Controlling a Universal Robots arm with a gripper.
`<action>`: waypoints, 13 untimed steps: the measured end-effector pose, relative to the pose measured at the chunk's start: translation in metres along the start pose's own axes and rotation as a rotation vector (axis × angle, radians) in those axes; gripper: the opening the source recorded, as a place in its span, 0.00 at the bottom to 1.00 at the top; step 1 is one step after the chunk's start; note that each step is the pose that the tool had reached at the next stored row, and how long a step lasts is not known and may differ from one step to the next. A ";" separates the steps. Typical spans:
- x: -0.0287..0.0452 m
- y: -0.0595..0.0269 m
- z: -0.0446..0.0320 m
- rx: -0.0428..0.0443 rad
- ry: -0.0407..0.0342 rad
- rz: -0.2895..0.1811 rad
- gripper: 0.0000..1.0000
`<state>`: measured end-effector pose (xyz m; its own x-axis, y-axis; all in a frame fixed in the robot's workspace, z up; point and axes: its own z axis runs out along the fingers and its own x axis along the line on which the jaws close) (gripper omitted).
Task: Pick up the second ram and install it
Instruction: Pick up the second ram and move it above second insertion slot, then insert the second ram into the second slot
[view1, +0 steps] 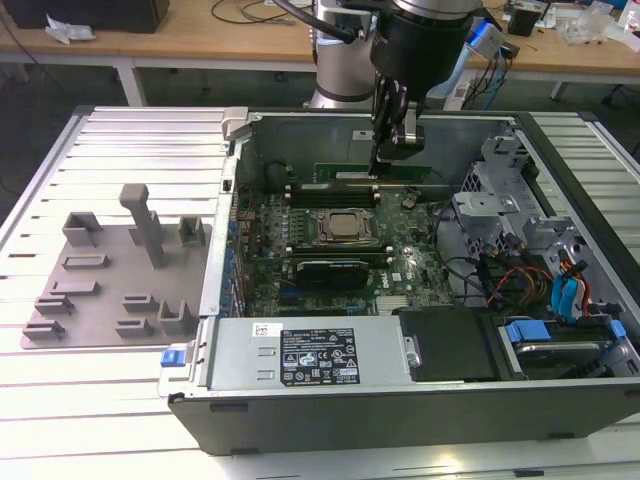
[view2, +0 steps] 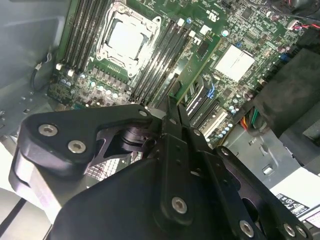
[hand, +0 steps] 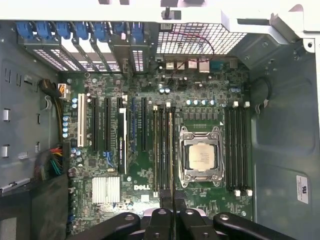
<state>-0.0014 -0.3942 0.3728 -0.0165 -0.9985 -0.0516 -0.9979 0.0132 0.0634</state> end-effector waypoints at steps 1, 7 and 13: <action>0.0000 0.0000 0.0000 0.0000 -0.0001 0.000 0.10; -0.0001 -0.0001 0.0004 0.0000 0.0000 0.000 0.10; 0.0001 -0.0002 0.0035 0.0001 0.0048 0.000 0.10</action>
<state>-0.0014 -0.3941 0.3693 -0.0166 -0.9988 -0.0468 -0.9979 0.0136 0.0633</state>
